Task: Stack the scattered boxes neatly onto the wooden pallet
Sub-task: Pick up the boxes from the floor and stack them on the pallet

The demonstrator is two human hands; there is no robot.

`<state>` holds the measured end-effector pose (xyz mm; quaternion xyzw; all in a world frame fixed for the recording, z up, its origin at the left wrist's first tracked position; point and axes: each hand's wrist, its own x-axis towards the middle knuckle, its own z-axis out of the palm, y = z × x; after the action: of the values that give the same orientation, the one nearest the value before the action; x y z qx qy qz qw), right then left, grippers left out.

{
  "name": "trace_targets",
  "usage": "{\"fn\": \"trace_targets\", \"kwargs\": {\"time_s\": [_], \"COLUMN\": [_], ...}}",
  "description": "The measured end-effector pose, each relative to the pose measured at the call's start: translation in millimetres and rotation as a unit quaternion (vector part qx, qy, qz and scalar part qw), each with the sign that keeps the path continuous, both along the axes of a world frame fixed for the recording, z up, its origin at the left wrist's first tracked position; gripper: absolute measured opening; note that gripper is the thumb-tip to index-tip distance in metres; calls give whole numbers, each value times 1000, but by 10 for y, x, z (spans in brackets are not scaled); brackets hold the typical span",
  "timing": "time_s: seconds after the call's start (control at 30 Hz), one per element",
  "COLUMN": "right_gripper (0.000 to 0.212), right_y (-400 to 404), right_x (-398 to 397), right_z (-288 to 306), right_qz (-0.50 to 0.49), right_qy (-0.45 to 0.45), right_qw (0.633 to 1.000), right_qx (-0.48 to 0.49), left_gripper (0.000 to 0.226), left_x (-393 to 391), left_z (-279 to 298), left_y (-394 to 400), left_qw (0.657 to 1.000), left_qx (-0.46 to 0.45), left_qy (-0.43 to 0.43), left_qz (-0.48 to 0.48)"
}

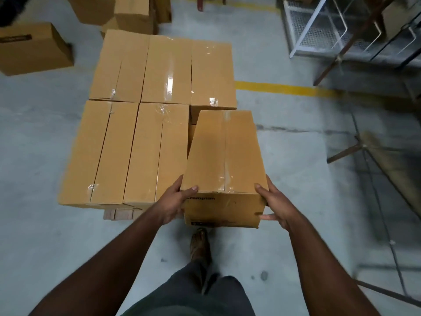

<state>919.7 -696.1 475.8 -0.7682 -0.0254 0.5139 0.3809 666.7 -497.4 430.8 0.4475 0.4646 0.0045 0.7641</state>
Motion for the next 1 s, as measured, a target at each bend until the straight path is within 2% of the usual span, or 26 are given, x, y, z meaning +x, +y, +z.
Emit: {"fn": "trace_targets", "kwargs": {"time_s": [0.1,0.3,0.43,0.53,0.63,0.73,0.8,1.0], "right_gripper": [61,56,59,66,82,97,102,108], "right_y": [37,19,-22,-14,83,196,241,310], "right_x": [144,284,328,313,250,192,170,230], "right_z": [-349,-1064,-1424,-1720,-1953,-2164,-2296,-2567], "right_qz": [-24,-9,8,45,72,85,93,89], "right_qy": [27,80,67,25,33,34,22,5], "right_qw": [999,996,997,998,997,996,995,996], "right_qx": [35,40,34,20,6,-9,-19,-32], "left_gripper": [96,73,80,97,103,111,117,115], "left_x": [91,140,168,190,184,167,208,375], "left_z": [-208,-613,-926,-1250,-1536,-1740,-1824,-2066], "left_y": [-33,-238,-233,-188,-122,-54,-15,102], "left_qw": [999,995,981,944,906,865,849,777], "left_qx": [0,68,121,185,239,311,327,390], "left_qy": [35,66,130,239,298,302,311,355], "left_qz": [6,-19,-74,-134,-181,-251,-274,-345]}}
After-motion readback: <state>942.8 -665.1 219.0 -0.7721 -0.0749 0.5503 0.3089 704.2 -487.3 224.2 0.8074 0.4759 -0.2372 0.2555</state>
